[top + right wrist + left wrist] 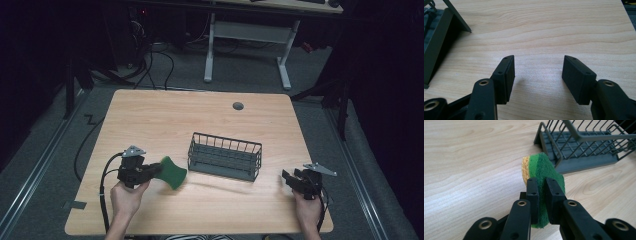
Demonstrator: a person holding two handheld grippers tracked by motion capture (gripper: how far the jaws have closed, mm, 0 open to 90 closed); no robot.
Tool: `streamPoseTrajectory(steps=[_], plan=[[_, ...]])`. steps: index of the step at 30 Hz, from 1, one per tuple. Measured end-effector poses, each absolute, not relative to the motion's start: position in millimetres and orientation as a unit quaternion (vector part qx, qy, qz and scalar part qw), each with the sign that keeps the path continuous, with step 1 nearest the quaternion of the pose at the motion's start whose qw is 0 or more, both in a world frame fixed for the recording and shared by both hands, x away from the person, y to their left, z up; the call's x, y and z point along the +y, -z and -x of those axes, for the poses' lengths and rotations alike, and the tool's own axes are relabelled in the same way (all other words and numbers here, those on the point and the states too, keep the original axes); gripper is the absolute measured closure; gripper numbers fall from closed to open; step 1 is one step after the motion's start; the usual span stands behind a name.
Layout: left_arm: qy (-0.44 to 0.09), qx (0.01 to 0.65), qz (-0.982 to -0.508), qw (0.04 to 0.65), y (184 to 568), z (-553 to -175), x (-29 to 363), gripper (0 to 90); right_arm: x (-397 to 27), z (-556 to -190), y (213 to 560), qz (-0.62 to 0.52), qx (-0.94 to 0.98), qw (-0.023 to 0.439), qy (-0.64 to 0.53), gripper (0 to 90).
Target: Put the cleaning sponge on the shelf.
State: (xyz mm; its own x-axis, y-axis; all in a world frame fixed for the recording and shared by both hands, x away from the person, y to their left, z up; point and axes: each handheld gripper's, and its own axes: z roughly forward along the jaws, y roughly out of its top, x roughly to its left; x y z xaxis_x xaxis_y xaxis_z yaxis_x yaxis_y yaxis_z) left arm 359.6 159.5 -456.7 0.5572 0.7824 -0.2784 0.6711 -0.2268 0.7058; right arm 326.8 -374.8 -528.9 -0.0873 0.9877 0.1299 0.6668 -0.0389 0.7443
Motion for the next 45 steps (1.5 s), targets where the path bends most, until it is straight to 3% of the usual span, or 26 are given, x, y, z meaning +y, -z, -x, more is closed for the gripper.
streamPoseTrajectory(steps=[12, 19, 25, 33, 45], plan=[[-0.085, 0.448, -0.779, 0.43, 424, -354, 162, 83.1, -374, -328, 529, -0.633, 0.655, 0.234, -0.34, 42.6], [-0.09, 0.435, -0.778, 0.445, 398, -353, 165, 83.1, -358, -331, 530, -0.601, 0.693, 0.268, -0.294, 39.1], [-0.099, 0.426, -0.775, 0.456, 374, -355, 167, 83.2, -358, -332, 530, -0.599, 0.695, 0.264, -0.297, 38.7], [-0.107, 0.397, -0.782, 0.467, 341, -365, 144, 83.2, -358, -332, 530, -0.599, 0.695, 0.265, -0.296, 38.7], [-0.093, 0.371, -0.796, 0.469, 328, -393, 101, 83.2, -359, -333, 530, -0.598, 0.696, 0.267, -0.294, 39.1]])
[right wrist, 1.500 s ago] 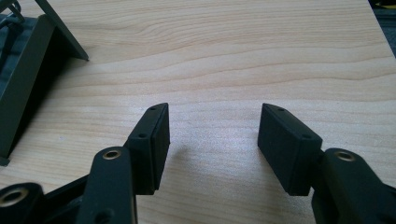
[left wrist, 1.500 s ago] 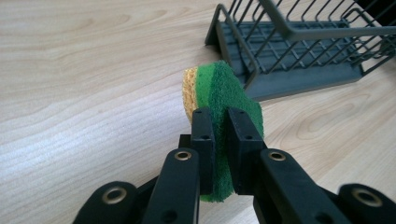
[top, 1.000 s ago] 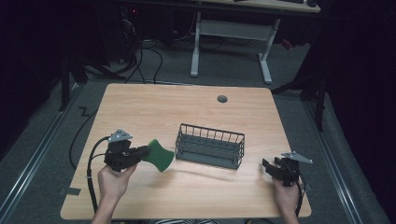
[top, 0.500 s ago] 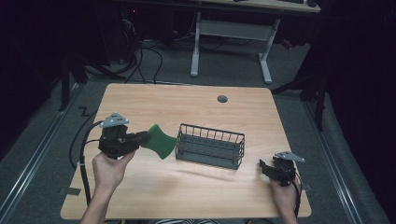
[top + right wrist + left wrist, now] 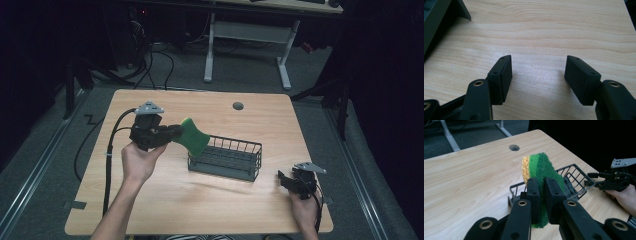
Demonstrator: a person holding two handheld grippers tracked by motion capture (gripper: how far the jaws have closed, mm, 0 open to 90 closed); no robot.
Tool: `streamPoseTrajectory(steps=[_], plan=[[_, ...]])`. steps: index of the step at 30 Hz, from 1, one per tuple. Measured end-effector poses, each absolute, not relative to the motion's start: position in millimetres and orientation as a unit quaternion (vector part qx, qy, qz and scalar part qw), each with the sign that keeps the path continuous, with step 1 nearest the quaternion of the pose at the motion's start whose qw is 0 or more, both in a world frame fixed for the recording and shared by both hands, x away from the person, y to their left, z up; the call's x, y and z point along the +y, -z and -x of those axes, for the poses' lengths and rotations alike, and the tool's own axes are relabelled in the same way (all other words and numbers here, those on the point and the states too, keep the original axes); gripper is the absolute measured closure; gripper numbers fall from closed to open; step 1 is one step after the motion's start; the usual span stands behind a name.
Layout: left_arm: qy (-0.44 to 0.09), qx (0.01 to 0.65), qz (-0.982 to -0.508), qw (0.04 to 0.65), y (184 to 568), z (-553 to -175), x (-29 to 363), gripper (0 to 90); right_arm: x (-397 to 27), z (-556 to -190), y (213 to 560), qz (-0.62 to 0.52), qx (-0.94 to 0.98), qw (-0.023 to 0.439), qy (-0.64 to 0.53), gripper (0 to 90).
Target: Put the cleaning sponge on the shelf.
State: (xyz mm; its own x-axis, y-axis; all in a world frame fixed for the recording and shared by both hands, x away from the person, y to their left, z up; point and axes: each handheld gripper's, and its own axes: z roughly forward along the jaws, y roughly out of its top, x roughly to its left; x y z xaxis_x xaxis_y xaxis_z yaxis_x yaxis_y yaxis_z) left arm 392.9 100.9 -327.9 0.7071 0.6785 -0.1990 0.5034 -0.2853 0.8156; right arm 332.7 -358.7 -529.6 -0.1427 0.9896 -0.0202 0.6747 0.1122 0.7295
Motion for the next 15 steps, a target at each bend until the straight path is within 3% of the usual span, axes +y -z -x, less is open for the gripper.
streamPoseTrajectory(steps=[15], plan=[[-0.062, 0.357, -0.819, 0.446, 339, -427, 56, 83.1, -359, -333, 530, -0.598, 0.696, 0.268, -0.294, 39.1]])
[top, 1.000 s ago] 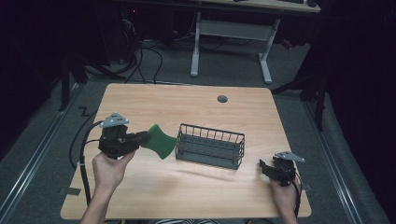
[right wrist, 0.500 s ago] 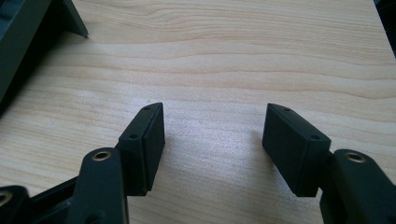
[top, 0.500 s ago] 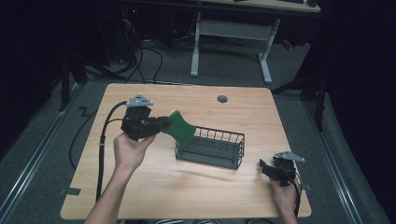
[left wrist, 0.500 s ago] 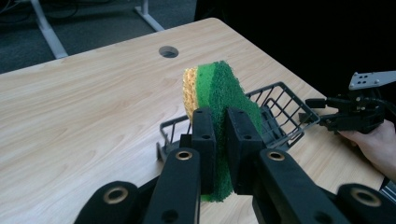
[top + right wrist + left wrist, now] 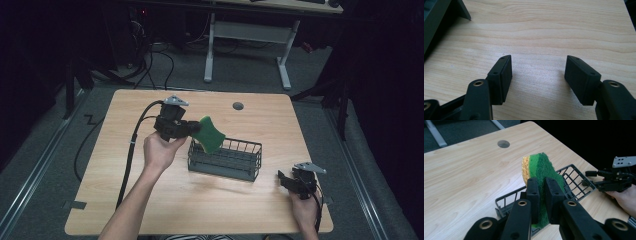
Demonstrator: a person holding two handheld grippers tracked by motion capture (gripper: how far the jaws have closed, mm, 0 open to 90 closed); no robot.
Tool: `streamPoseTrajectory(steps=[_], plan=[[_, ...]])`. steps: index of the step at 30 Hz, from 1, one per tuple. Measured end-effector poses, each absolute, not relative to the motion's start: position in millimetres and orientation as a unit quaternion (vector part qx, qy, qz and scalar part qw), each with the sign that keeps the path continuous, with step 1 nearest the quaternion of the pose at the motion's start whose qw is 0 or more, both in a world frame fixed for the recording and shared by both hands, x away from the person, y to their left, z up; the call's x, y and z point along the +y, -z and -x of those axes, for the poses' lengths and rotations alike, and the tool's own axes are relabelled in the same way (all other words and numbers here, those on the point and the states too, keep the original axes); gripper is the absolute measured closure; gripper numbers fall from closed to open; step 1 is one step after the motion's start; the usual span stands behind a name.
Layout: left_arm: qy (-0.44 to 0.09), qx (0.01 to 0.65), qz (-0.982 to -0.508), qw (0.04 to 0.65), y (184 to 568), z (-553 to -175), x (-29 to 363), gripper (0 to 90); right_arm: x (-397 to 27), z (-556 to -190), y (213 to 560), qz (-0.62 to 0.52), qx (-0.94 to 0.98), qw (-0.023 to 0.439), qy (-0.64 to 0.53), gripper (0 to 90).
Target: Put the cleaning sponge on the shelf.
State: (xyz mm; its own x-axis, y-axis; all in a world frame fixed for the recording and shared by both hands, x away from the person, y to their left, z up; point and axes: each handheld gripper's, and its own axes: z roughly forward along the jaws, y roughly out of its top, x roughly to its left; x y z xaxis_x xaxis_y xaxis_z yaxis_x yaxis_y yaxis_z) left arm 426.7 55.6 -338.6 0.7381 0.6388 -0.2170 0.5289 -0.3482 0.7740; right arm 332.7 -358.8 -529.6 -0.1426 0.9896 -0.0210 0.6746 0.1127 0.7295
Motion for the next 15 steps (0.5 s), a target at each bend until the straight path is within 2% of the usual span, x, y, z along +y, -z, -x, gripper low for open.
streamPoseTrajectory(steps=[15], plan=[[-0.046, 0.358, -0.833, 0.419, 372, -451, 31, 83.0, -359, -332, 530, -0.603, 0.691, 0.265, -0.296, 38.8]])
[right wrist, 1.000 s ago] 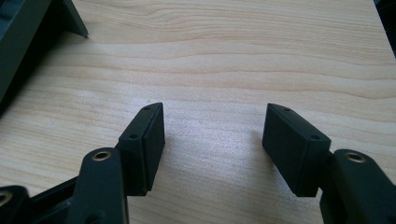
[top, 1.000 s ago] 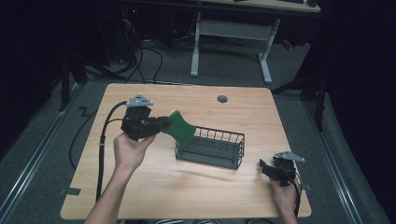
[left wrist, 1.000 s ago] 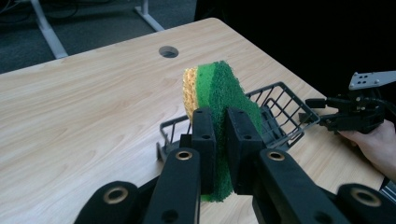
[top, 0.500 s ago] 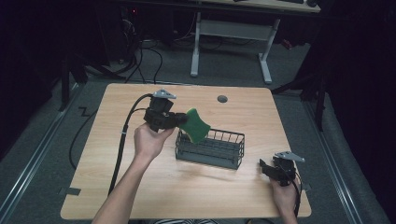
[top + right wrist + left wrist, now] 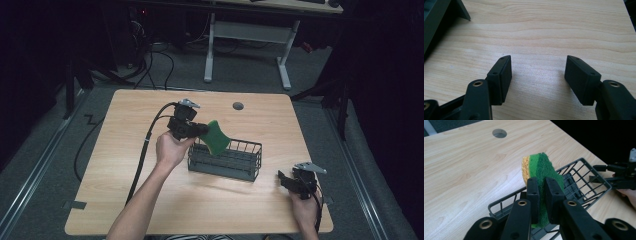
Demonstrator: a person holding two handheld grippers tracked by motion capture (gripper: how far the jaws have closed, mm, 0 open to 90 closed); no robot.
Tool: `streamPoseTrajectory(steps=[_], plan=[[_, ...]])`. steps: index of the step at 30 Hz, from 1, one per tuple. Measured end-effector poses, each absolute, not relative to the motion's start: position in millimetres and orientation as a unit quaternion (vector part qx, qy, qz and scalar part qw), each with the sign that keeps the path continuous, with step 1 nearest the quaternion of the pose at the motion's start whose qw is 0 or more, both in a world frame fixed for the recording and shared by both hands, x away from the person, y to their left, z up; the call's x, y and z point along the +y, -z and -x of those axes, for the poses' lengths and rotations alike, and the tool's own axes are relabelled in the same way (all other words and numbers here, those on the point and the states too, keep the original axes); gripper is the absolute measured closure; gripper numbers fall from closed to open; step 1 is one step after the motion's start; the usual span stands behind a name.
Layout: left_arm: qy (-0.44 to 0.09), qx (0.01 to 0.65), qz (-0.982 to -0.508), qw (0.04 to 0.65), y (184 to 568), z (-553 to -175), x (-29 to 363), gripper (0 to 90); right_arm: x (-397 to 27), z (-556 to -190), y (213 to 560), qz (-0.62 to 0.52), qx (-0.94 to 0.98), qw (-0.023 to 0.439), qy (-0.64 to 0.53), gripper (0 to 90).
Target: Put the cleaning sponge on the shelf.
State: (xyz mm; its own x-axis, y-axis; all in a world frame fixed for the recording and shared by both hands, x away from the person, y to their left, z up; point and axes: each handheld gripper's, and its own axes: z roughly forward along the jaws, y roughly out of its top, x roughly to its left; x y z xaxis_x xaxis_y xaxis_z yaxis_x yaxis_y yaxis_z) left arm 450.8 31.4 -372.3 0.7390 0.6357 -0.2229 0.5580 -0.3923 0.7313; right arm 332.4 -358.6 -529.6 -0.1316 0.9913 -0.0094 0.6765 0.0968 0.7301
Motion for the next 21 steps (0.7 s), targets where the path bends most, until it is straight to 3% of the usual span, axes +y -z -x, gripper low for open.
streamPoseTrajectory(steps=[21], plan=[[-0.051, 0.354, -0.84, 0.408, 388, -455, 29, 82.9, -359, -332, 530, -0.603, 0.691, 0.267, -0.296, 38.7]])
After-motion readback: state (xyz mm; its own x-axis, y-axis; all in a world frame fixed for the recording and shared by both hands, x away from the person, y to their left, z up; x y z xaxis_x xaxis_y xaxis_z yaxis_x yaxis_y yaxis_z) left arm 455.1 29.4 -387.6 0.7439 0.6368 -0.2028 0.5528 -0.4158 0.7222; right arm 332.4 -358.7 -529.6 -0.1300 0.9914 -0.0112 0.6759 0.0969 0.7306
